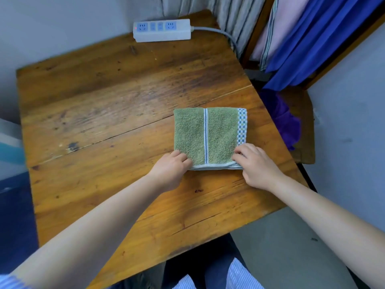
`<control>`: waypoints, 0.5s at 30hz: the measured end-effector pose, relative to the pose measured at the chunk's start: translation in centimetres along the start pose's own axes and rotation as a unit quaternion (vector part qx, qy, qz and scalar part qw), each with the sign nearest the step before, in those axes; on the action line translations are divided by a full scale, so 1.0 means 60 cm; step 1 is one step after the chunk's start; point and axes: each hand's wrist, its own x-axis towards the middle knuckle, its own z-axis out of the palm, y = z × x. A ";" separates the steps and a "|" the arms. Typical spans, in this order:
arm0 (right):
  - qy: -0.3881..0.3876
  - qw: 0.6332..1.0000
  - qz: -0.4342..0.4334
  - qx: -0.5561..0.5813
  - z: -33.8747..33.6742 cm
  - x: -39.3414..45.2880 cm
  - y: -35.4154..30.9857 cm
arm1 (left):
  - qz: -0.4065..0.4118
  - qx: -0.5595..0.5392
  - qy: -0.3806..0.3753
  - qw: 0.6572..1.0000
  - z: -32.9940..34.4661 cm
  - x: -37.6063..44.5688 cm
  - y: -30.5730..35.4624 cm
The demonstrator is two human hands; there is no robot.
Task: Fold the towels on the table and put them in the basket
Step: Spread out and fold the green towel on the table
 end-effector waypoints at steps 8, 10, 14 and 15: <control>0.062 0.998 0.017 0.027 -0.026 0.030 -0.001 | -0.058 -0.102 0.161 0.980 -0.012 0.025 -0.005; 0.079 0.996 0.043 0.019 -0.030 0.065 -0.010 | -0.104 -0.126 0.201 0.966 -0.035 0.051 0.004; 0.011 0.994 0.100 0.032 -0.026 0.134 -0.028 | -0.232 -0.161 0.150 0.948 -0.056 0.107 0.008; -0.019 0.992 0.114 0.041 -0.023 0.146 -0.030 | -0.250 -0.156 0.136 0.946 -0.053 0.118 0.006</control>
